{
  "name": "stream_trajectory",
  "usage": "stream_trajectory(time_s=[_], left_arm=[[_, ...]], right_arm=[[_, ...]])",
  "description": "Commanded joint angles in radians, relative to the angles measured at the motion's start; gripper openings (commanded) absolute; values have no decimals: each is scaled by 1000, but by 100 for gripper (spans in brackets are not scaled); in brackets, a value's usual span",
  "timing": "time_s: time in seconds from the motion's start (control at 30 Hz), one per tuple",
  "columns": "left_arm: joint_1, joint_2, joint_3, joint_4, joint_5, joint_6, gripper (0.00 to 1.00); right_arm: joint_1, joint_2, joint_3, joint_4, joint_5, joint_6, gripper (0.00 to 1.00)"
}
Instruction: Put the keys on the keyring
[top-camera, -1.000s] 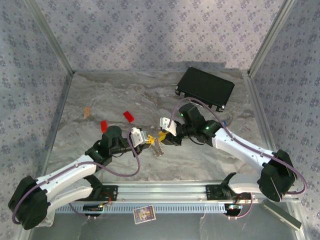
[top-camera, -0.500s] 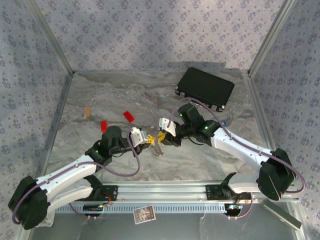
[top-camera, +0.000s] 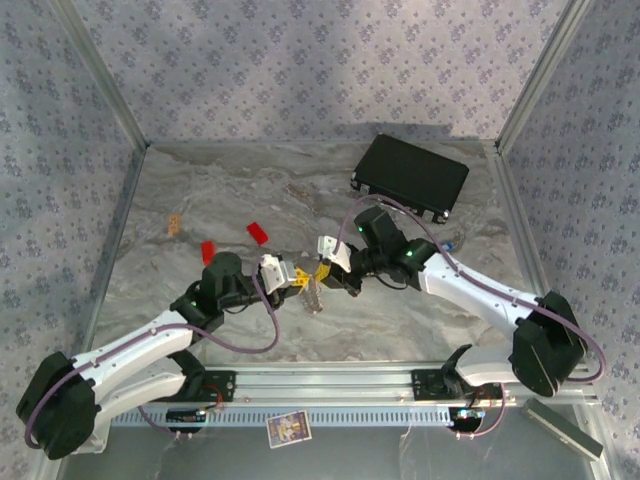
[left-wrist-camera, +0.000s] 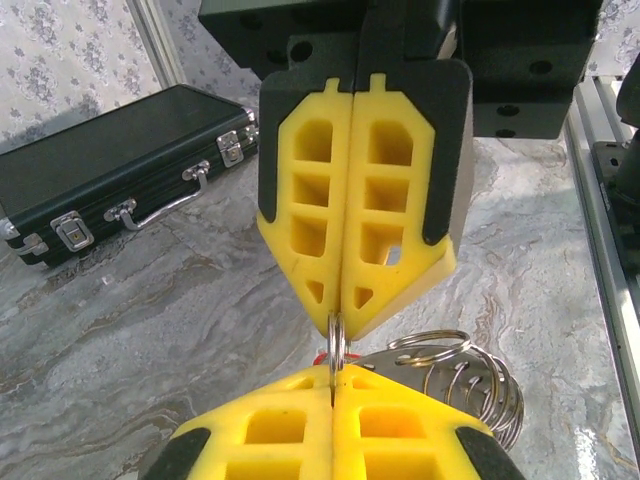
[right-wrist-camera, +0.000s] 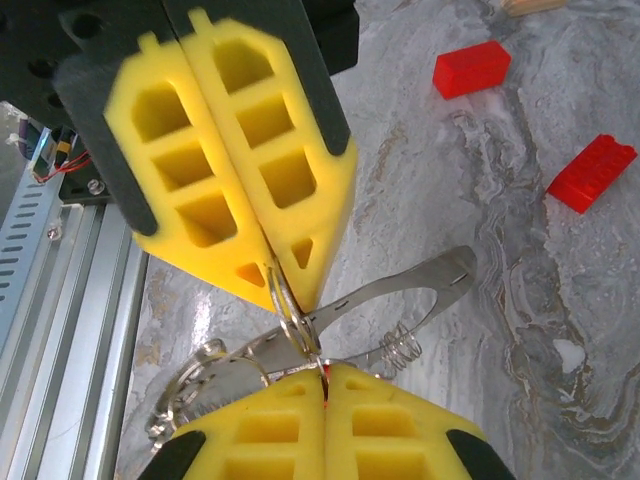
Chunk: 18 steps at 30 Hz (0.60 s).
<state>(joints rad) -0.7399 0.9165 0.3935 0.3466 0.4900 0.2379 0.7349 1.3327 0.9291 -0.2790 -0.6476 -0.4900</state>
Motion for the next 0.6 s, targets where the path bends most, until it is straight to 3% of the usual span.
stream_trajectory(time_s=[0.0,0.07,0.27,0.57], left_arm=[[-1,-24,8,125,70,-14,0],[0,-20,10,123,72,-9,0],[0,-2,9,116,65,-3,0],[0,-3,-1,113,67,-13,0]], right_arm=[[-3,34,34,-2,-39,-2,0],[-2,31,33,1,-41,-2,2],[-14,-20,-4,22,-20,-1,23],[-9,-54,-11,31,-55,-4,26]])
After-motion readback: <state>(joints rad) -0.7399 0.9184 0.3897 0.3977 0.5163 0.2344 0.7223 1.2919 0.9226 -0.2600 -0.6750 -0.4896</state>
